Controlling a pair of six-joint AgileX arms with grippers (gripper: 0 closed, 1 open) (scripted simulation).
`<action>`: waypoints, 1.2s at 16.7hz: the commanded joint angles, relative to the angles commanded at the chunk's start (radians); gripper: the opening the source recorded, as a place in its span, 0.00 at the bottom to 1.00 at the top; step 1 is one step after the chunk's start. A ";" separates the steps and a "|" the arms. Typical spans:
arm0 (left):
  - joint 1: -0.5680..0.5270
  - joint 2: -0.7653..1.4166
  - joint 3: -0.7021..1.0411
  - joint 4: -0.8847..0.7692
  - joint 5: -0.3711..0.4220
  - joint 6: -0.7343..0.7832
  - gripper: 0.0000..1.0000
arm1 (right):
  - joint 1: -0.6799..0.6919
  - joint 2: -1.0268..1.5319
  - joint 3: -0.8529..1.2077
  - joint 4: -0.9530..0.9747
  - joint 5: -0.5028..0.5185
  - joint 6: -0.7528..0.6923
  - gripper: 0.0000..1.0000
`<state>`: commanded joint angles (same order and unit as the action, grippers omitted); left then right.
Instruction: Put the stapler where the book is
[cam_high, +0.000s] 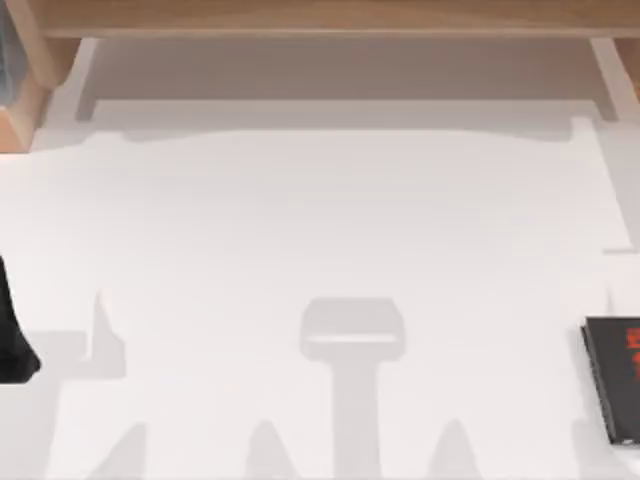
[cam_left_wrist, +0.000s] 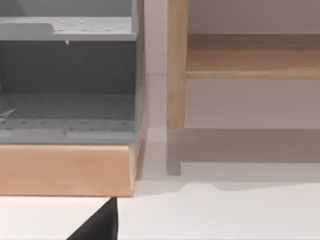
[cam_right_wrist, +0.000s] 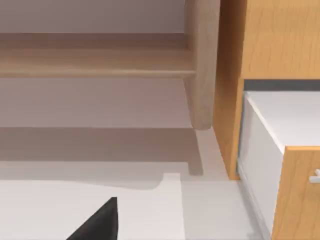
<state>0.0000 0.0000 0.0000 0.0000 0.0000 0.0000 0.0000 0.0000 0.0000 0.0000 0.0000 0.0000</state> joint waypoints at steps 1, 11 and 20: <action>0.000 0.000 0.000 0.000 0.000 0.000 1.00 | 0.000 0.000 0.000 0.000 0.000 0.000 1.00; 0.000 0.000 0.000 0.000 0.000 0.000 1.00 | -0.058 0.447 0.439 -0.285 -0.018 -0.031 1.00; 0.000 0.000 0.000 0.000 0.000 0.000 1.00 | -0.216 1.462 1.412 -0.847 -0.028 -0.060 1.00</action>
<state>0.0000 0.0000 0.0000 0.0000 0.0000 0.0000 -0.2156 1.4617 1.4120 -0.8471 -0.0276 -0.0603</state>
